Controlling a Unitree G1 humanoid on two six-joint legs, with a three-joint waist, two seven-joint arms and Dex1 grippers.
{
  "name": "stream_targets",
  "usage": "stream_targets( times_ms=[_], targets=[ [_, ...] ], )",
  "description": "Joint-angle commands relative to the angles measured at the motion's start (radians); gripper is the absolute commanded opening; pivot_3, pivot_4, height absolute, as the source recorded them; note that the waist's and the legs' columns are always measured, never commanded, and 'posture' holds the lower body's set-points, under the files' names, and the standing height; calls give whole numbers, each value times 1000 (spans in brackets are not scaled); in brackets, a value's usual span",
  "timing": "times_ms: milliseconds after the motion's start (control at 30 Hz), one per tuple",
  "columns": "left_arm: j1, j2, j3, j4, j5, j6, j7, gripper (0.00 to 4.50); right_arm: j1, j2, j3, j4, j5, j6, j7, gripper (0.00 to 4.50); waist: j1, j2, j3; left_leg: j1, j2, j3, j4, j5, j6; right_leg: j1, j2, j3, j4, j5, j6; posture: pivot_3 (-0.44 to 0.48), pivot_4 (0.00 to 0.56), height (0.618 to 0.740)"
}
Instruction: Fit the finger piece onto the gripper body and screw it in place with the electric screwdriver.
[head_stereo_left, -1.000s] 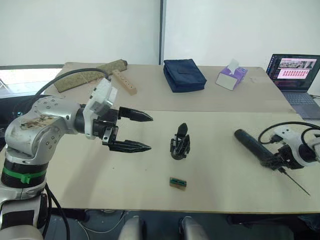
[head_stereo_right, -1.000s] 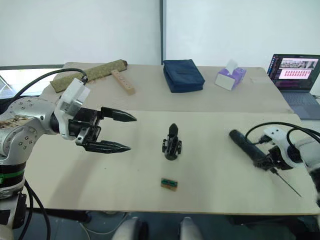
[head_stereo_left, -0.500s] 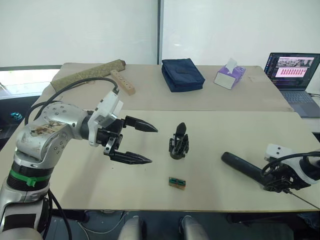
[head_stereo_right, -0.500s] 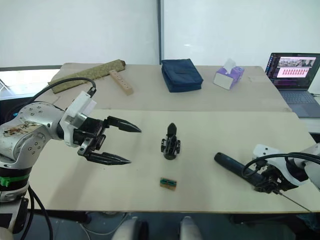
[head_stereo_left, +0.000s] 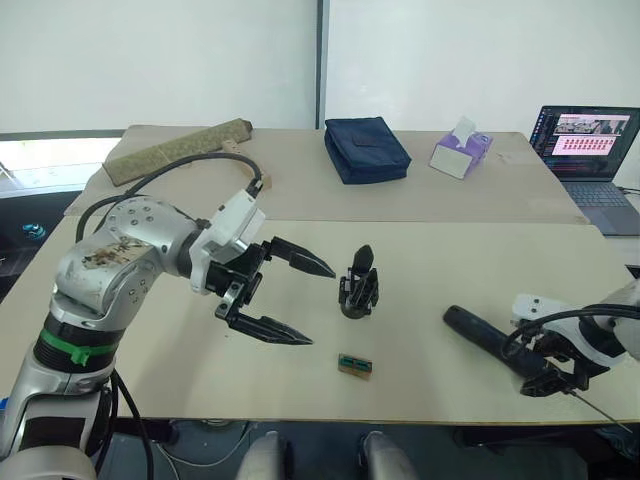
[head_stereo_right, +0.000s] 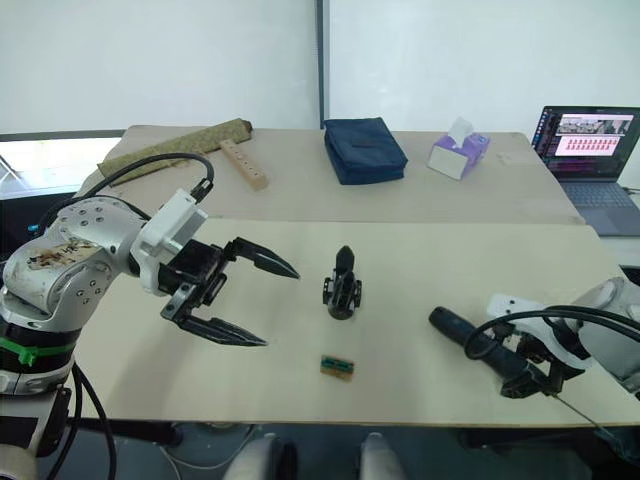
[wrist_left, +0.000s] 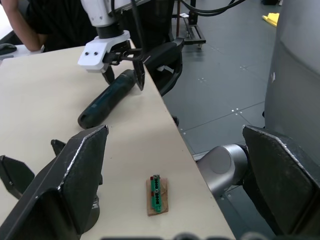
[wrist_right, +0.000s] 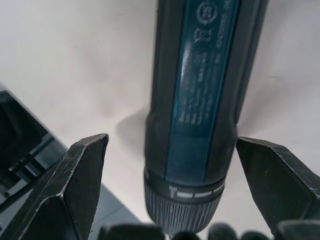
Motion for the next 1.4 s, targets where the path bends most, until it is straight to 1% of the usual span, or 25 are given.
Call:
stream_targets(
  times_ms=[33, 100, 133, 233, 300, 367, 467, 500, 567, 600, 667, 733, 767, 833, 900, 933, 967, 1033, 1100, 1133, 1233, 1400],
  targets=[
    [-23, -6, -2, -7, 14, -31, -8, 4500, -34, 14, 31, 25, -33, 25, 6, 4463, 0, 0, 0, 0, 0, 0, 0, 0, 0, 0, 0, 0, 0, 0, 0, 0, 150, 738],
    [-22, -9, -4, -12, 12, -31, -6, 4500, -34, 22, 47, 26, -43, 28, 3, 4463, 0, -1, 0, 0, 0, 0, 0, 0, 0, 1, 0, 0, 0, 0, 0, 0, 150, 738],
    [-24, -11, -5, -13, 11, -31, -5, 4500, -34, 28, 52, 31, -46, 31, 1, 4226, 0, -1, 0, 0, 0, 0, 0, 0, 0, 1, 0, 0, 0, 0, 0, 0, 150, 738],
    [-31, -16, -8, -19, 7, -23, 3, 4500, -30, 40, 59, 40, -58, 22, -2, 3307, 0, -2, 0, 0, 0, 0, 1, 0, 0, 1, 0, 0, 0, 0, 0, 0, 150, 738],
    [-32, -16, -7, -24, 3, -18, 7, 4500, -22, 46, 55, 48, -68, -3, -9, 2567, 3, -2, 0, 0, 0, -1, 0, 0, 0, 1, 0, -1, 0, 0, 0, 0, 150, 738],
    [-28, -16, -8, -26, 4, -18, 8, 4500, -15, 52, 46, 63, -82, -43, -24, 1919, 3, -5, 0, 0, 0, -1, 0, 0, 0, 1, 0, -1, 0, 0, 0, 0, 150, 738],
    [-16, -10, -18, -21, 14, -20, 0, 4500, 5, 52, -2, 63, -72, -118, -38, 1910, 2, -10, -1, 1, 1, -1, 1, 0, 0, 2, 0, -1, 0, 0, 0, 0, 150, 738],
    [-8, -2, -27, -15, 26, -26, -10, 4500, 28, 36, -42, 48, -55, -220, -31, 1910, 2, -11, -1, 1, 1, -1, 1, 0, 0, 2, 0, -1, 0, 0, 0, 0, 150, 738],
    [16, 10, -42, -4, 56, -60, -35, 4500, 75, 20, -173, -5, 46, -415, 43, 1910, 2, -11, -1, 1, 0, -1, 1, 0, 0, 2, 0, -1, 0, 0, 0, 0, 150, 738],
    [27, 14, -46, -2, 65, -73, -42, 4500, 93, 17, -226, -23, 83, -476, 63, 1910, 1, -9, 0, 1, 0, 0, 0, 0, 0, 2, 0, -1, 0, 0, 0, 0, 150, 738],
    [61, 22, -58, -6, 87, -111, -66, 4500, 136, 67, -401, -106, 236, -491, 99, 1910, -3, -6, 2, 0, 0, 0, 0, 0, 0, 0, 0, 0, 0, 0, 0, 0, 150, 738],
    [100, 43, -81, -4, 125, -161, -108, 4500, 194, 152, -567, -211, 355, -489, 63, 1910, -5, -5, 2, 1, 1, -1, -1, 0, 0, 0, 2, 1, 1, 0, 0, 0, 150, 738],
    [114, 50, -91, 1, 142, -178, -120, 4500, 223, 196, -627, -260, 387, -490, 29, 1910, -3, -5, 2, 1, 2, -2, -1, 0, 0, 0, 3, 1, 2, 0, 0, 0, 150, 738],
    [137, 48, -104, 18, 157, -191, -125, 4500, 278, 288, -728, -372, 469, -421, -67, 1910, 4, -5, 2, 1, 3, -3, -1, 0, 0, 1, 4, -1, 2, 0, -1, 0, 150, 738],
    [157, 40, -112, 31, 171, -205, -126, 4500, 321, 352, -793, -461, 548, -354, -145, 1910, 17, -6, 3, 1, 3, -4, 0, 0, 0, 2, 4, -2, 2, 0, -1, 0, 150, 738],
    [166, 40, -115, 37, 175, -216, -127, 4500, 334, 370, -809, -492, 573, -330, -175, 1910, 23, -6, 3, 0, 3, -4, 0, 0, 0, 2, 4, -2, 2, 0, -1, 0, 150, 738],
    [195, 25, -129, 48, 203, -259, -122, 4500, 370, 420, -827, -550, 608, -326, -223, 1910, 25, -6, 2, 0, 1, -3, 0, 0, 0, 2, 2, -2, 1, 0, -1, 0, 150, 738],
    [240, -40, -153, 75, 231, -302, -71, 4500, 439, 547, -828, -660, 661, -348, -339, 1910, 28, -6, 2, 0, 0, -2, 0, 0, 0, 3, 0, -2, 0, 0, -1, 0, 150, 738],
    [259, -107, -155, 109, 239, -300, -11, 4500, 472, 627, -814, -731, 694, -352, -429, 1910, 29, -6, 2, 0, 0, -3, 1, 0, 0, 3, 0, -2, -1, 0, 0, 0, 150, 738],
    [265, -130, -158, 134, 256, -316, 6, 4500, 480, 652, -806, -758, 708, -346, -469, 1910, 27, -7, 2, -2, -1, -3, 1, 0, 0, 1, -1, -1, 0, 0, 1, 0, 150, 738],
    [287, -166, -191, 226, 330, -427, -2, 4500, 523, 714, -764, -831, 723, -353, -557, 1910, 21, -7, 3, -1, -1, -3, 2, 0, 0, 2, -1, -1, 0, 1, 1, 0, 150, 738],
    [280, -190, -223, 291, 363, -476, -30, 4500, 569, 758, -691, -869, 685, -390, -627, 1910, 18, -7, 2, 1, 1, -3, 1, 0, 0, 2, 1, -1, 1, 0, -1, 0, 150, 738]
  ],
)
